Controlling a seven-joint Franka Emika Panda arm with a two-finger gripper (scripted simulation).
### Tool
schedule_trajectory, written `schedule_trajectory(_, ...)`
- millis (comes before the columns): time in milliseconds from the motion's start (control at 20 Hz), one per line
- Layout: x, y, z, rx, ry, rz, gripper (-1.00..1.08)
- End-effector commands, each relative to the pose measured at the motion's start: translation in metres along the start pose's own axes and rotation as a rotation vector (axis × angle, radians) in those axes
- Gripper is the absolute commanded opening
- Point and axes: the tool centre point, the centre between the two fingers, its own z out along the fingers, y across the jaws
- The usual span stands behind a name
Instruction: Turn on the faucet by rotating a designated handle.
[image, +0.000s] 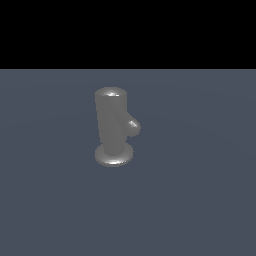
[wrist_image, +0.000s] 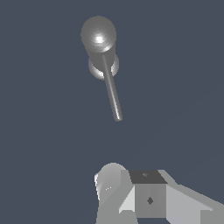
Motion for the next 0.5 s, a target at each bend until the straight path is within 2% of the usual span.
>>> schedule_trajectory(0,0.0,0.0,0.0,0.0,0.0,0.0,-1.0)
schedule_trajectory(450,0.002,-0.004,0.018,0.0,0.005,-0.017,-1.0)
